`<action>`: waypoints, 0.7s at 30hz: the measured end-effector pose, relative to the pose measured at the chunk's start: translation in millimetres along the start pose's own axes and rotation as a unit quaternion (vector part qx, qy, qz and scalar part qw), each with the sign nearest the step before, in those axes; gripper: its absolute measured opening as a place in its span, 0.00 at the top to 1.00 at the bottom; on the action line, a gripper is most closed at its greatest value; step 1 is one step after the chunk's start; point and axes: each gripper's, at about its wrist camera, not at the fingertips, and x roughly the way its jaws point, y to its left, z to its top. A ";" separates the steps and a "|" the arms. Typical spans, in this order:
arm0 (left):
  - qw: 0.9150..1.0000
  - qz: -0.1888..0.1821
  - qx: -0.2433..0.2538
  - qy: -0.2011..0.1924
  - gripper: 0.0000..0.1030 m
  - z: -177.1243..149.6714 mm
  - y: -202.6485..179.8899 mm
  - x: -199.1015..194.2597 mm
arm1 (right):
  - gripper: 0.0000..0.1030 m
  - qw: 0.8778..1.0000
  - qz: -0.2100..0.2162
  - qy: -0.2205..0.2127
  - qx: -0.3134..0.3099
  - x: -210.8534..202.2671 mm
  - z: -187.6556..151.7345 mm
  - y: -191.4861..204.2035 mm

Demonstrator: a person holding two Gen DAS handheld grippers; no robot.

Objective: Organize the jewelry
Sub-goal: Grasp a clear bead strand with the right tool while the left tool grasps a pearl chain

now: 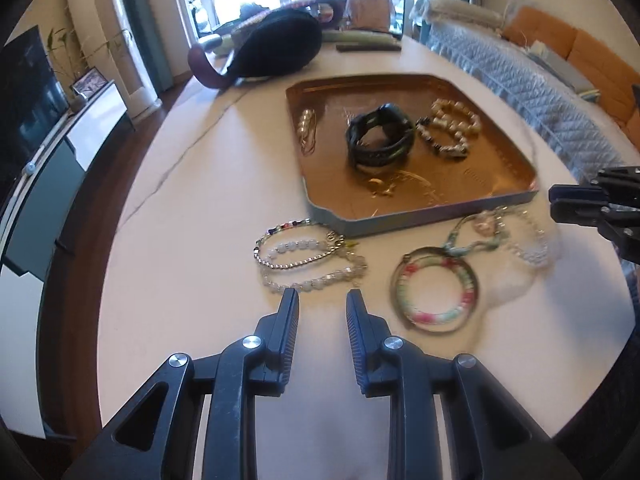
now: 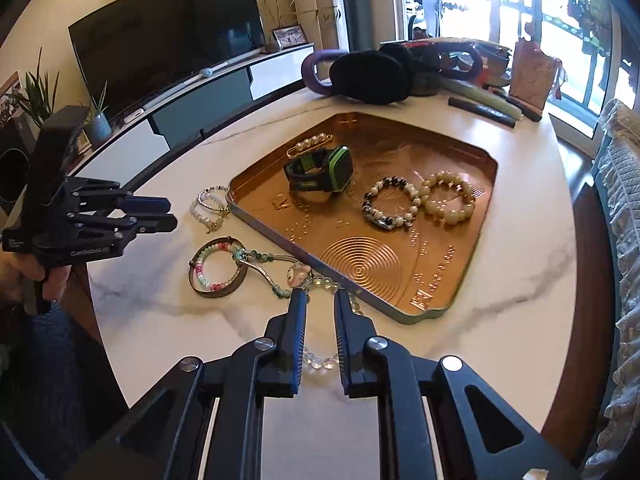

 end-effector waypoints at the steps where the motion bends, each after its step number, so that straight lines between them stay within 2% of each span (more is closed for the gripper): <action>1: 1.000 0.001 0.007 0.005 0.74 0.6 0.0 4.9 | 0.85 1.000 0.002 0.002 -0.003 1.7 0.5 1.5; 2: 1.000 0.009 0.014 0.009 0.72 -1.4 -1.9 8.7 | 0.83 1.000 0.004 0.003 -0.007 3.9 0.7 3.6; 4: 0.999 0.020 0.025 0.020 0.60 -2.8 -3.4 16.7 | 0.73 1.000 0.009 0.005 -0.013 7.4 1.3 7.1; 7: 0.999 0.015 0.027 0.017 0.59 -1.8 0.5 20.0 | 0.60 0.999 0.015 0.010 -0.027 11.6 0.3 13.4; 12: 0.998 0.006 0.056 0.012 0.59 4.8 -7.3 29.7 | 0.60 0.998 0.014 0.044 -0.049 29.8 -5.8 20.6; 14: 0.998 -0.005 0.067 0.014 0.68 7.6 -11.6 30.0 | 0.60 0.996 0.007 0.066 -0.051 41.8 -8.8 19.2; 15: 0.997 -0.008 0.071 0.017 0.80 8.7 -13.7 30.0 | 0.59 0.996 0.004 0.071 -0.052 44.9 -10.0 18.4; 16: 0.997 -0.025 0.068 0.025 0.94 10.1 -14.8 29.7 | 0.60 0.996 0.001 0.065 -0.058 43.8 -10.2 19.4; 17: 0.997 -0.035 0.063 0.029 0.94 10.6 -15.5 28.5 | 0.60 0.996 -0.001 0.064 -0.062 43.6 -10.6 20.1; 18: 0.997 -0.038 0.059 0.032 0.94 10.8 -16.4 27.6 | 0.66 0.996 -0.009 0.064 -0.066 42.8 -11.3 20.3; 19: 0.997 -0.045 0.056 0.035 0.94 10.5 -17.0 26.4 | 0.90 0.995 -0.018 0.061 -0.071 41.4 -12.0 19.8; 21: 0.996 -0.067 0.040 0.033 0.94 10.0 -16.4 20.8 | 0.93 0.996 -0.002 0.067 -0.055 38.8 -12.0 14.4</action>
